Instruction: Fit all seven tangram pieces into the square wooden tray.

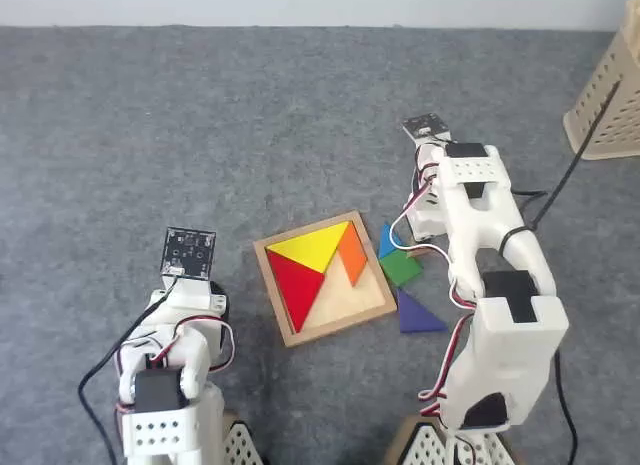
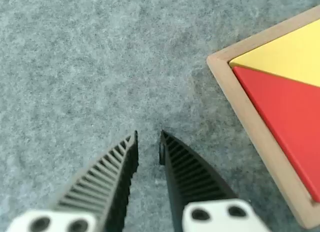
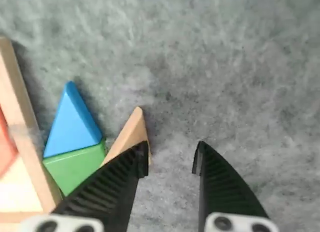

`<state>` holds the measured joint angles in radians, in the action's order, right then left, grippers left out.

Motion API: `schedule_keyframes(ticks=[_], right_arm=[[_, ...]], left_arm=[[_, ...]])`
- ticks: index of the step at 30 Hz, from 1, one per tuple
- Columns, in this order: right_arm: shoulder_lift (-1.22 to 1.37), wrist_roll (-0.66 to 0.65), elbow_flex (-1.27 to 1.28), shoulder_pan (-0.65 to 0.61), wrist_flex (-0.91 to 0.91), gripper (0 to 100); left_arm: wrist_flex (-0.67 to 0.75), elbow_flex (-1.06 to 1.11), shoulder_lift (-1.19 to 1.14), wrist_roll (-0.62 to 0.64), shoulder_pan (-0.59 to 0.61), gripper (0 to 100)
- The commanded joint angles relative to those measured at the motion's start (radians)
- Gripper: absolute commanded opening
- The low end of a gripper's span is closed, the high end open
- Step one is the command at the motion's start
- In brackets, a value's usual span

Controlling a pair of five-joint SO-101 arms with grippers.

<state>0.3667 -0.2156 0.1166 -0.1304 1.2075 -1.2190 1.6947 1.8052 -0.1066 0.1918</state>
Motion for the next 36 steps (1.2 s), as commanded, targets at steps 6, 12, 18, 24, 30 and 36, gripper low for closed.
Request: schedule_keyframes(ticks=[6,12,18,24,30,36], right_arm=[[-0.137,0.068,0.046,-0.035,-0.119,15.9],[-0.139,0.071,0.118,-0.038,-0.185,15.9],[-0.128,0.071,0.186,-0.070,-0.236,15.9],[-0.076,0.091,0.181,-0.081,-0.213,16.0],[-0.030,0.092,0.127,-0.111,-0.117,16.0],[-0.170,0.098,0.187,-0.107,-0.134,15.8]], left_arm=[[-0.003,-0.008,0.023,0.009,-0.003,7],[-0.003,-0.008,0.023,0.009,-0.003,7],[-0.003,-0.008,0.023,0.009,-0.003,7],[-0.003,-0.008,0.023,0.009,-0.003,7],[-0.003,-0.008,0.023,0.009,-0.003,7],[-0.003,-0.008,0.023,0.009,-0.003,7]])
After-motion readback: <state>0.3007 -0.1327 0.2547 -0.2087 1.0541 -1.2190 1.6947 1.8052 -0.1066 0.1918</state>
